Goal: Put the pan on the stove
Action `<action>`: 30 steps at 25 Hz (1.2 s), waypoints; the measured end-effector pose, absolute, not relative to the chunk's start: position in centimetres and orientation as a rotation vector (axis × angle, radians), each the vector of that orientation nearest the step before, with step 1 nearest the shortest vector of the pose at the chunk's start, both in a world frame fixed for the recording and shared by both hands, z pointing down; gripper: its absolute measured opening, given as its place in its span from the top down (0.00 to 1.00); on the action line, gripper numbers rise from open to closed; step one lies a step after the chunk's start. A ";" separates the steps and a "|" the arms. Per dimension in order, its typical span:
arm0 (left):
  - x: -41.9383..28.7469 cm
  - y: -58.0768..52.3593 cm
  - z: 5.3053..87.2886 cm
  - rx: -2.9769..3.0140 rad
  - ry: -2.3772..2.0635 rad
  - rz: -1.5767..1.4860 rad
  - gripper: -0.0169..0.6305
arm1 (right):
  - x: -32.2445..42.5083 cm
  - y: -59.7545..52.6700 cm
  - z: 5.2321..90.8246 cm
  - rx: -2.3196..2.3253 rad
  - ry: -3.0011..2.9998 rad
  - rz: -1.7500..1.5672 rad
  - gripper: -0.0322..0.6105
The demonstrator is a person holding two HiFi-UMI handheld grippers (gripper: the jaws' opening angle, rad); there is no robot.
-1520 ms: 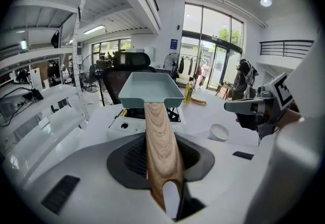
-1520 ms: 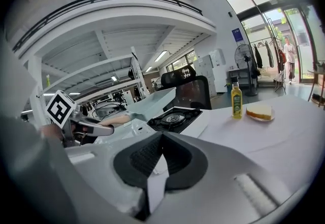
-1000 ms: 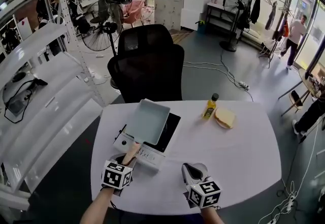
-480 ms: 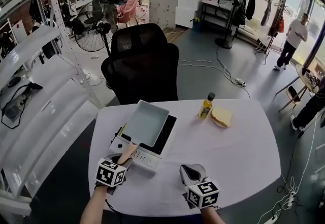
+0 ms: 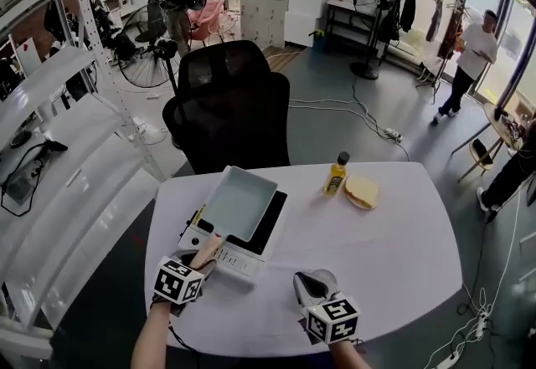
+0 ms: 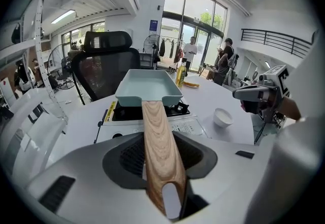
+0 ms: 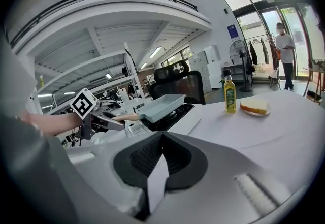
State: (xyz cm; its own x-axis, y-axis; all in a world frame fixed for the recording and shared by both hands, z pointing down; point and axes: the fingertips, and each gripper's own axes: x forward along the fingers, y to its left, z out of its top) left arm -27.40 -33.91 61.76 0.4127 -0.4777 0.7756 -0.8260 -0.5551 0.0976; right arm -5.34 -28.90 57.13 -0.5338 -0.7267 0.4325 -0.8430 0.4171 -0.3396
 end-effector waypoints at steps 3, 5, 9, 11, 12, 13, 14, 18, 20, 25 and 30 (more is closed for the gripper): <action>-27.1 -33.9 61.7 2.208 -1.100 0.987 0.65 | -5.3 -28.8 57.0 1.381 -2.456 0.782 0.95; -27.0 -34.1 61.6 2.213 -1.097 0.977 0.61 | -5.3 -28.8 56.9 1.382 -2.457 0.781 0.95; -26.8 -34.5 60.3 2.253 -1.107 0.892 0.39 | -5.3 -28.8 56.7 1.390 -2.461 0.781 0.95; -27.0 -34.7 59.1 2.287 -1.113 0.794 0.33 | -5.2 -28.9 56.6 1.393 -2.463 0.783 0.95; -27.3 -34.7 58.3 2.296 -1.124 0.743 0.32 | -5.2 -28.9 56.5 1.393 -2.465 0.783 0.95; -27.9 -34.7 57.6 2.295 -1.149 0.700 0.31 | -5.2 -28.8 56.5 1.392 -2.468 0.782 0.95; -28.8 -34.6 56.7 2.287 -1.191 0.663 0.31 | -5.1 -28.8 56.4 1.391 -2.471 0.779 0.95; -32.6 -33.3 51.6 2.276 -1.424 0.502 0.31 | -5.1 -28.8 55.4 1.390 -2.497 0.749 0.95; -33.5 -31.9 48.8 2.284 -1.495 0.422 0.31 | -5.2 -28.7 54.6 1.391 -2.522 0.733 0.95; -31.2 -27.2 44.5 2.317 -1.557 0.263 0.31 | -5.1 -27.3 52.4 1.387 -2.580 0.679 0.95; -25.3 -22.4 44.3 2.345 -1.472 0.052 0.38 | -5.4 -25.2 50.8 1.361 -2.633 0.636 0.95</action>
